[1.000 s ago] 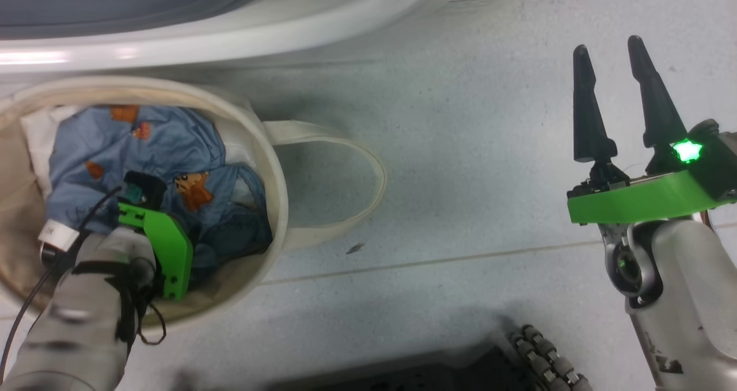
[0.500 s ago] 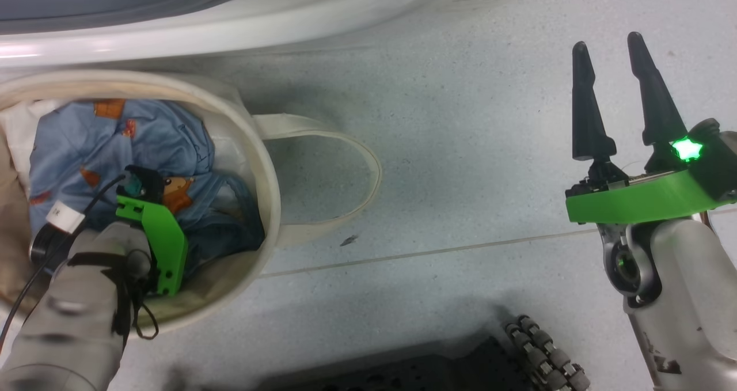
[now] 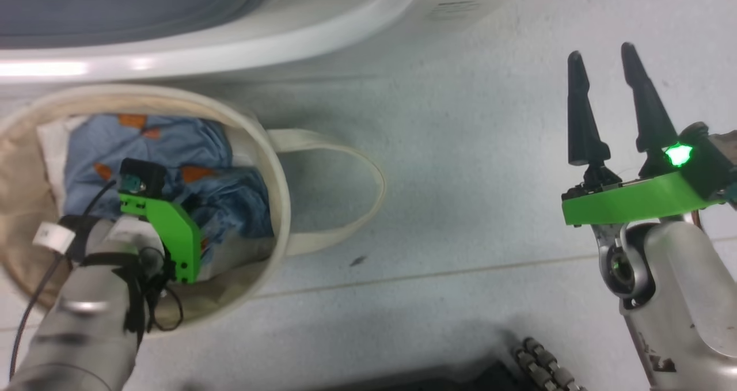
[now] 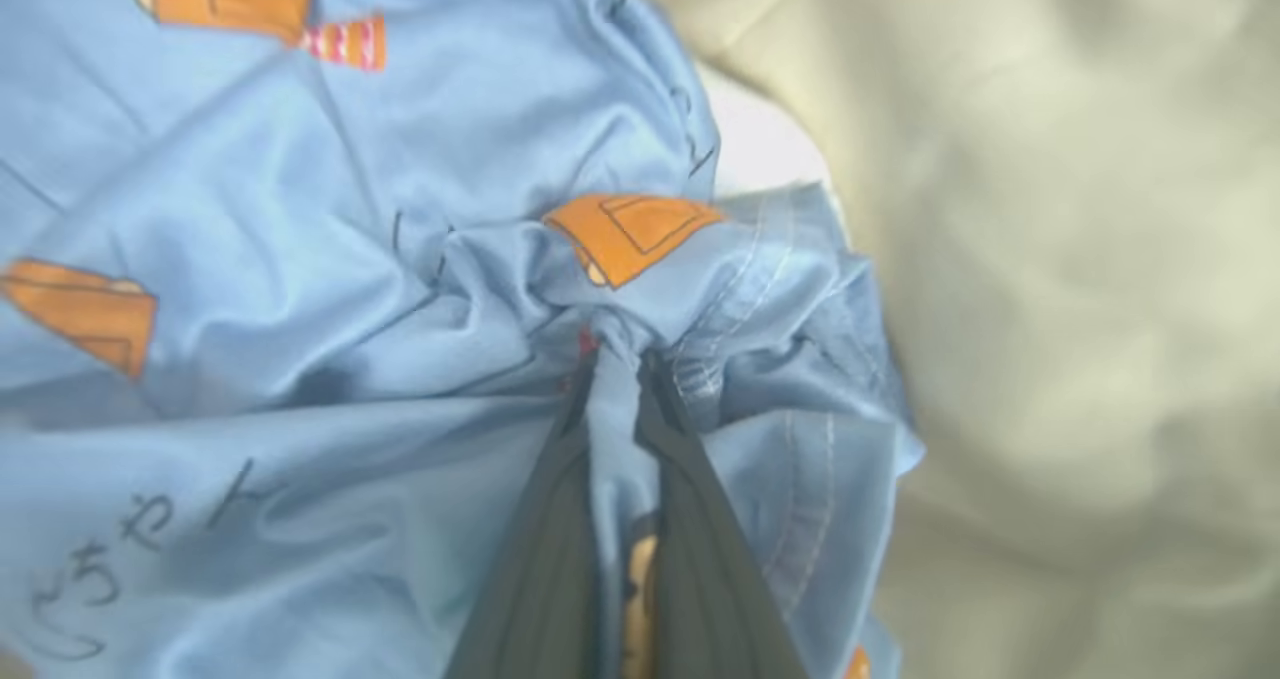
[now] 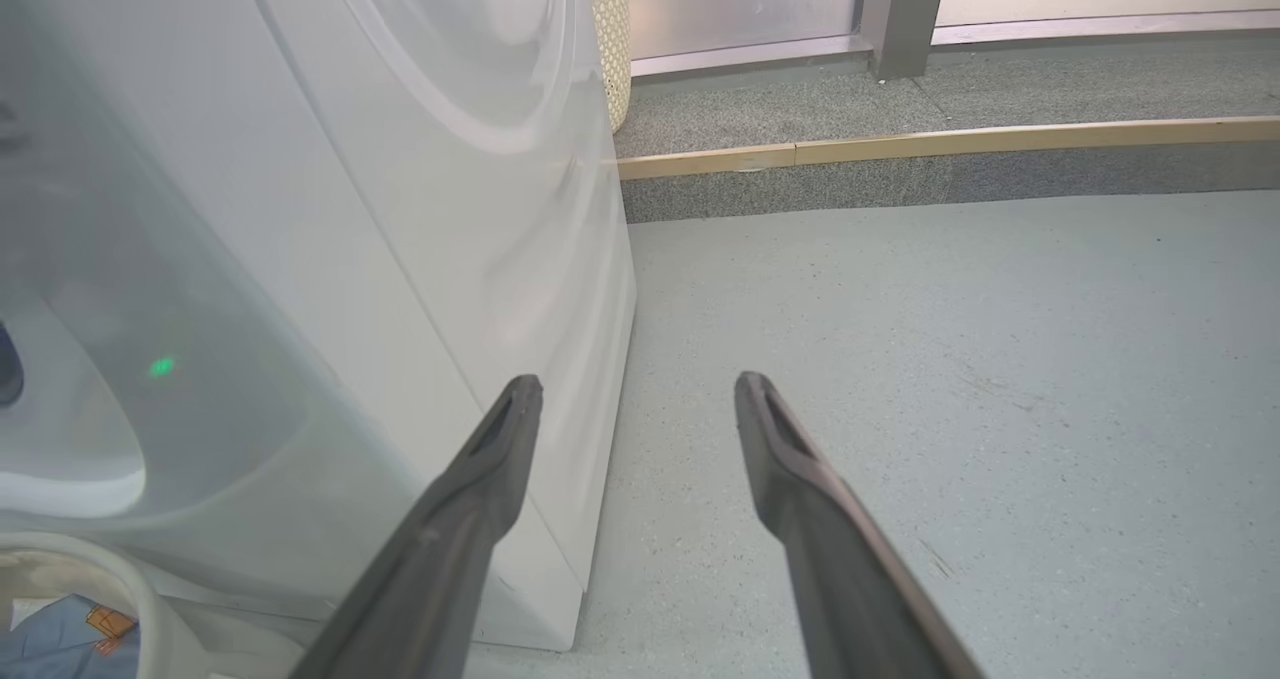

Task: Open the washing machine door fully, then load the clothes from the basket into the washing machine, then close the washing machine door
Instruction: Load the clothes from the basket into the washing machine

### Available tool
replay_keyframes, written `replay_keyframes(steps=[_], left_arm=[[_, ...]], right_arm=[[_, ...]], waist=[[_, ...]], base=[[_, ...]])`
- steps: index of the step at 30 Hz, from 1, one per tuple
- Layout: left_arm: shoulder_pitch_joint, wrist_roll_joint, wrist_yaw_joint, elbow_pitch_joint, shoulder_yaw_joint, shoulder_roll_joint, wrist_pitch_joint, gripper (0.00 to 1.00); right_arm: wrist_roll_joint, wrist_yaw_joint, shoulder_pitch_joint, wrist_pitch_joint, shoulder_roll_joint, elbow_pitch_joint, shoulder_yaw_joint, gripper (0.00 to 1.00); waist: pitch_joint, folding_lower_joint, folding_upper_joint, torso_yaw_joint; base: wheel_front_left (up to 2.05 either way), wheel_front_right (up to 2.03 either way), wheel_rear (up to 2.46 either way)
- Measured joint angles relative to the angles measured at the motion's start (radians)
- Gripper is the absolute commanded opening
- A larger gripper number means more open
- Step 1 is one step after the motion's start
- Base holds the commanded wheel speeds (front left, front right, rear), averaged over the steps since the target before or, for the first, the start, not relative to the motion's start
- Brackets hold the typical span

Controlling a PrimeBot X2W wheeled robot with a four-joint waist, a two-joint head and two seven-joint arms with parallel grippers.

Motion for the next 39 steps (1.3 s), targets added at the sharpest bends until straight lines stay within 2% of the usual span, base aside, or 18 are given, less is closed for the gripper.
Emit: replay_keyframes(steps=[9, 19, 30, 39], left_arm=[[0.092, -0.059, -0.032, -0.001, 0.024, -0.035, -0.217, 0.0], [0.19, -0.085, -0.033, -0.089, 0.032, -0.035, -0.269, 0.0], [0.389, -0.034, -0.03, -0.46, 0.159, 0.004, -0.27, 0.0], [0.424, -0.023, -0.022, -0.672, 0.204, 0.021, -0.27, 0.0]], right_arm=[[0.057, 0.0, 0.007, -0.01, 0.003, 0.103, 0.045, 1.0], [0.107, 0.0, 0.101, -0.01, 0.002, 0.148, 0.048, 1.0], [0.157, 0.0, 0.232, -0.01, 0.001, 0.187, 0.051, 1.0], [0.178, 0.0, 0.307, -0.01, 0.001, 0.195, 0.051, 1.0]], waist=[[-0.167, -0.0001, 0.0, 0.031], [-0.355, -0.0003, 0.0, 0.071], [-0.584, -0.0003, 0.0001, 0.129], [-0.709, -0.0003, 0.0001, 0.148]], base=[[0.0, 0.0, 0.0], [0.0, 0.0, 0.0], [0.0, 0.0, 0.0], [0.0, 0.0, 0.0]])
